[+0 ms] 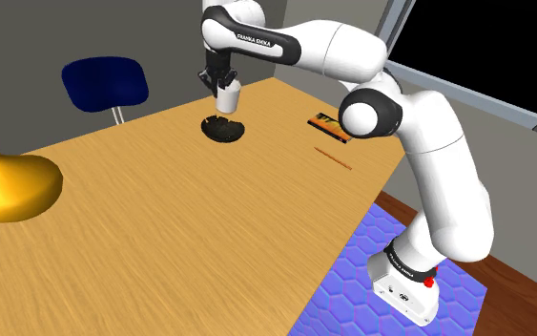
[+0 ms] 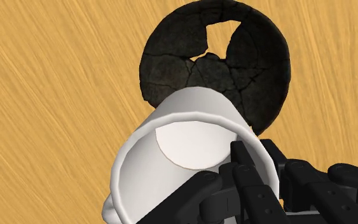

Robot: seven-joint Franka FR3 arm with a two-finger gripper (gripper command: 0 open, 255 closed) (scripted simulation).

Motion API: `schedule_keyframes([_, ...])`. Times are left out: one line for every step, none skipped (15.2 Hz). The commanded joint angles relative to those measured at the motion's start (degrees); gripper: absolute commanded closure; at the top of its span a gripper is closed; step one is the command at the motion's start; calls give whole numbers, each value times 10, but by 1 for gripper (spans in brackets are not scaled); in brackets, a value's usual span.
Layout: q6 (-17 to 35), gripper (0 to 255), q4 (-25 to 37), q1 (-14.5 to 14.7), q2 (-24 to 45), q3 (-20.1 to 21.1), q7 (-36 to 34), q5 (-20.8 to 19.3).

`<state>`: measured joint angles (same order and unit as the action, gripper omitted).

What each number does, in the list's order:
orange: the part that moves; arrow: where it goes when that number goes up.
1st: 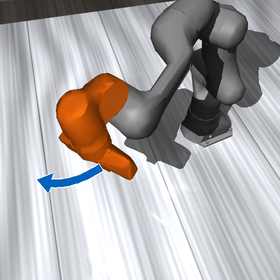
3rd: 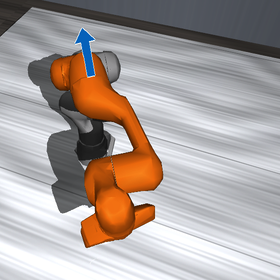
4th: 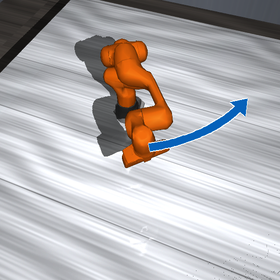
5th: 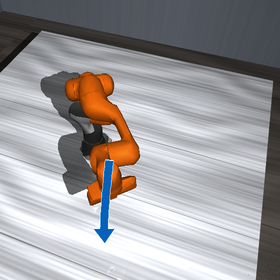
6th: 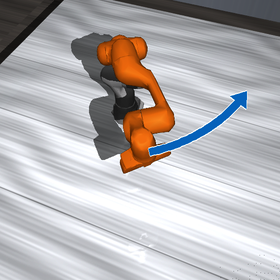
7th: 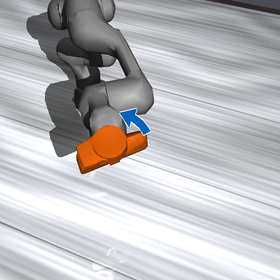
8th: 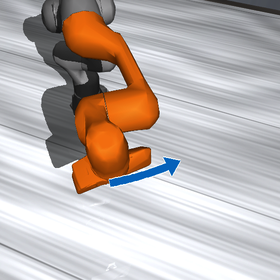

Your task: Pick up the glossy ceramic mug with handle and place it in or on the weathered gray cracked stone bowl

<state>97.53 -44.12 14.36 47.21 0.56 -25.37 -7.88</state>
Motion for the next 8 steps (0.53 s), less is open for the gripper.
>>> schedule_keyframes([26, 255, -40, -1, -14, 0, -3, -1])
schedule_keyframes([36, 255, -53, -1, -18, 0, -5, -1])
schedule_keyframes([46, 255, -66, -1, -20, 0, -6, -1])
schedule_keyframes([55, 255, -77, -1, -22, 1, -7, -2])
schedule_keyframes([64, 255, -88, -2, -24, 1, -8, -2])
schedule_keyframes([73, 255, -98, -2, -26, 1, -9, -2])
schedule_keyframes([81, 255, -108, -2, -27, 1, -10, -2])
schedule_keyframes([89, 255, -117, -2, -27, 0, -11, -3])
